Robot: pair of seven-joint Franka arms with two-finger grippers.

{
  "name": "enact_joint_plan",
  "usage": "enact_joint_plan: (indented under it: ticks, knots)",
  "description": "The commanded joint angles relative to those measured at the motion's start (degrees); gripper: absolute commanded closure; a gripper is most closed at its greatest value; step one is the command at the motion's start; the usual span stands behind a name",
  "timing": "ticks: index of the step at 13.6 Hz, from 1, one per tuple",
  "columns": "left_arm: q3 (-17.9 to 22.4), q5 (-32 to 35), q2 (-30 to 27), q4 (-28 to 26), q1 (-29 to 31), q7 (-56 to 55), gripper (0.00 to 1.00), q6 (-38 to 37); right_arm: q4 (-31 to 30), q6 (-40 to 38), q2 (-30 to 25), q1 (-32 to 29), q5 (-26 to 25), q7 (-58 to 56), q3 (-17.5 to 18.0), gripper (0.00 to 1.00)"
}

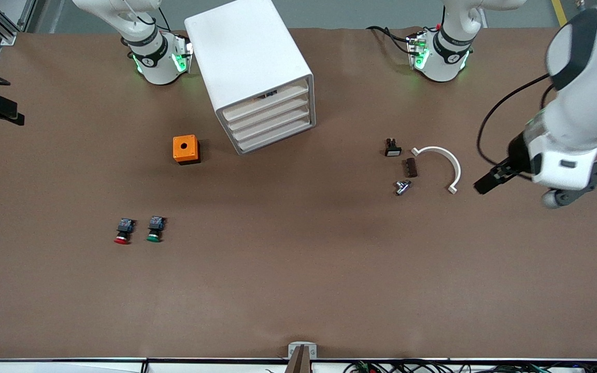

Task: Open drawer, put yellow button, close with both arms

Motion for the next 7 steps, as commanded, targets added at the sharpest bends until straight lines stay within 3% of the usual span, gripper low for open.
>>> enact_joint_plan:
  ticks: [1,3,5,7]
  knots:
    - [-1.19,-1.23,-7.83,-6.75,5.24,10.28,0.0,-1.12,-3.26,0.49,-1.65,0.29,0.52,0.27,0.1,0.0]
    - [-1.19,-3.17,-13.72,-12.11,9.63,21.62,0.0,-1.13,-9.74,5.3,-6.02,0.11,0.52,0.27,0.1,0.0]
    - [-1.1,-3.35,-18.03,-15.46,10.27,26.23,0.0,-2.26,-18.87,12.15,-12.43,0.11,0.52,0.27,0.01,0.0]
    - [-1.27,-3.26,-19.8,-15.83,10.09,26.42,0.0,-5.07,-21.02,14.29,-14.22,0.29,0.52,0.27,0.01,0.0]
